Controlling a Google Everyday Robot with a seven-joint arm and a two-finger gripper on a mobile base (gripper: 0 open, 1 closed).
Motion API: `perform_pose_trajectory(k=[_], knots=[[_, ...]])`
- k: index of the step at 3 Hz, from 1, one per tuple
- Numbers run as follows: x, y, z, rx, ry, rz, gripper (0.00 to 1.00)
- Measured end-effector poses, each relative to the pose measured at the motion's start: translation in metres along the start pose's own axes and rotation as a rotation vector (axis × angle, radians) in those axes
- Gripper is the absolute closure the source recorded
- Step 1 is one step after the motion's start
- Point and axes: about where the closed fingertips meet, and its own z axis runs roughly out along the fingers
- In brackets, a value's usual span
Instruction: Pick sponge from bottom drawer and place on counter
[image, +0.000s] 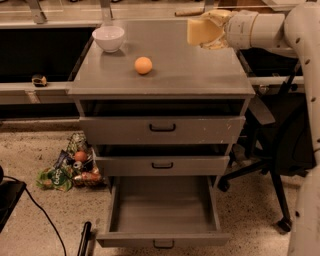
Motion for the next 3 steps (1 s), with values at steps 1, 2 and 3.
perform_pose_trajectory(k=[1,2,3], knots=[[0.015,0.016,0.012,0.003,0.004,0.098,0.82],[0.024,0.036,0.021,-0.016,-0.01,0.195,0.58],[0.029,0.054,0.029,-0.038,-0.023,0.267,0.35]])
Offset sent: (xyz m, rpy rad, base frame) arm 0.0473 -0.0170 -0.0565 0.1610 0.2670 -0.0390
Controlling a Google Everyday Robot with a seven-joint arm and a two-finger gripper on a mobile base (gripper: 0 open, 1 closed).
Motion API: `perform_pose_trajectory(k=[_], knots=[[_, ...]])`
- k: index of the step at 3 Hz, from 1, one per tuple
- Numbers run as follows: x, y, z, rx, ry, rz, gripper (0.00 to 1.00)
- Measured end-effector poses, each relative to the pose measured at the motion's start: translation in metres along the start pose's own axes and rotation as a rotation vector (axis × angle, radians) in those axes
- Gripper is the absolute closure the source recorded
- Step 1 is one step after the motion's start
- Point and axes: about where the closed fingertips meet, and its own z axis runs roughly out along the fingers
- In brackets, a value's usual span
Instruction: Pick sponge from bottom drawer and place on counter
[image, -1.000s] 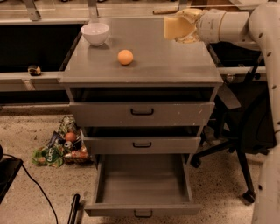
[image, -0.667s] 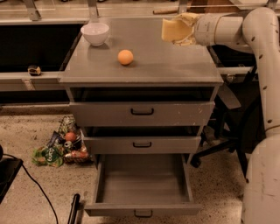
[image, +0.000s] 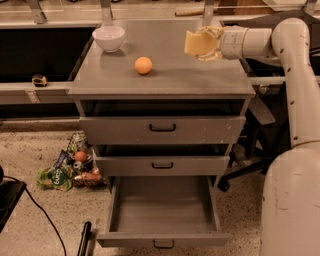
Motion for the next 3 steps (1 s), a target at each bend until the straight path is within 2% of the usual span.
perform_pose_trajectory(k=[1,2,3], knots=[[0.0061,0.0112,0.0062,-0.022,-0.011,0.045,0.11],[0.0099,0.0162,0.0089,-0.031,-0.017,0.065,0.0],[0.0143,0.0157,0.0041,-0.029,-0.01,0.071,0.0]])
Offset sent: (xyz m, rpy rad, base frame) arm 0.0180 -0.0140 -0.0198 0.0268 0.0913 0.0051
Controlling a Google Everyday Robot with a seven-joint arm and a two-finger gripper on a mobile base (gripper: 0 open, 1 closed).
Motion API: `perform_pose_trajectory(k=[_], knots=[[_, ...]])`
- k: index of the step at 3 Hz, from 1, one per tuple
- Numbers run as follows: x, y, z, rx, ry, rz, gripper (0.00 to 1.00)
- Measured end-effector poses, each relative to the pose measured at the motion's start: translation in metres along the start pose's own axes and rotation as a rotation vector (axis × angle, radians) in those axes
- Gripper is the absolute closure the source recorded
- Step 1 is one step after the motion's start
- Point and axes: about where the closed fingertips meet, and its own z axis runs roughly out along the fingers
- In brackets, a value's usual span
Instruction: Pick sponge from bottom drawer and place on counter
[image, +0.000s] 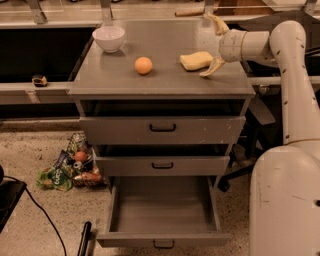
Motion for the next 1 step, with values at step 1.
perform_pose_trajectory(k=[1], knots=[[0.0002,-0.0001,-0.0003,0.0,0.001,0.0,0.0]])
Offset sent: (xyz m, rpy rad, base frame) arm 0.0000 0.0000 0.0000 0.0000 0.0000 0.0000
